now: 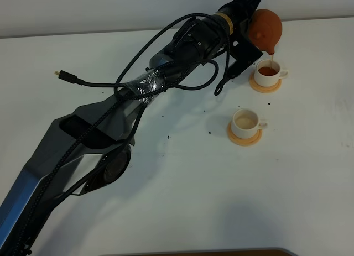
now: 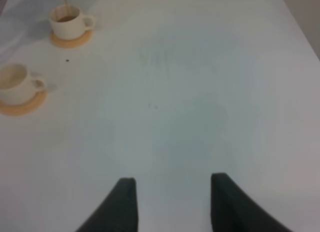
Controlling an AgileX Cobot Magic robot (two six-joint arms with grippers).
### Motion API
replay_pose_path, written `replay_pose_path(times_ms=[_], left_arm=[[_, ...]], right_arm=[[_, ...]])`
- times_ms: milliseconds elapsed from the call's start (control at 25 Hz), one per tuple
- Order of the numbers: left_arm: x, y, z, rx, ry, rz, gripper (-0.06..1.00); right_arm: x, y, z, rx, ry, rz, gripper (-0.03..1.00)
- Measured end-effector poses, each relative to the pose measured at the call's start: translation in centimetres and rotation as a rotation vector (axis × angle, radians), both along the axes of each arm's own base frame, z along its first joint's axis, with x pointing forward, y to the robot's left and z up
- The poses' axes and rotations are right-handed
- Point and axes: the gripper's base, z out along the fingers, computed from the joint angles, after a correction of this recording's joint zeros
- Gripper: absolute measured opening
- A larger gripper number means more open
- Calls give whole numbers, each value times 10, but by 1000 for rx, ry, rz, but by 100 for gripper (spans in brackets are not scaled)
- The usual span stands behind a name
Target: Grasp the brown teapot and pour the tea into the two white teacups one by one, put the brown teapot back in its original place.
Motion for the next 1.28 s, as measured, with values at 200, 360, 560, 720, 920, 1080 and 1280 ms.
replay_pose_path(times_ms=[200, 360, 560, 720, 920, 1080, 1280], left_arm=[[0, 0, 0, 7, -9, -6, 14], [0, 0, 0, 26, -21, -16, 14], [0, 0, 0, 30, -23, -18, 14], [0, 0, 0, 32, -24, -19, 14], [0, 0, 0, 34, -25, -20, 14], [0, 0, 0, 34, -25, -20, 14], [0, 0, 0, 34, -26, -21, 14]], right_arm=[[0, 0, 0, 0, 0, 0, 38], [0, 0, 0, 0, 0, 0, 38], [0, 0, 0, 0, 0, 0, 38], [0, 0, 0, 0, 0, 0, 38], [0, 0, 0, 0, 0, 0, 38], [0, 0, 0, 0, 0, 0, 38], [0, 0, 0, 0, 0, 0, 38]])
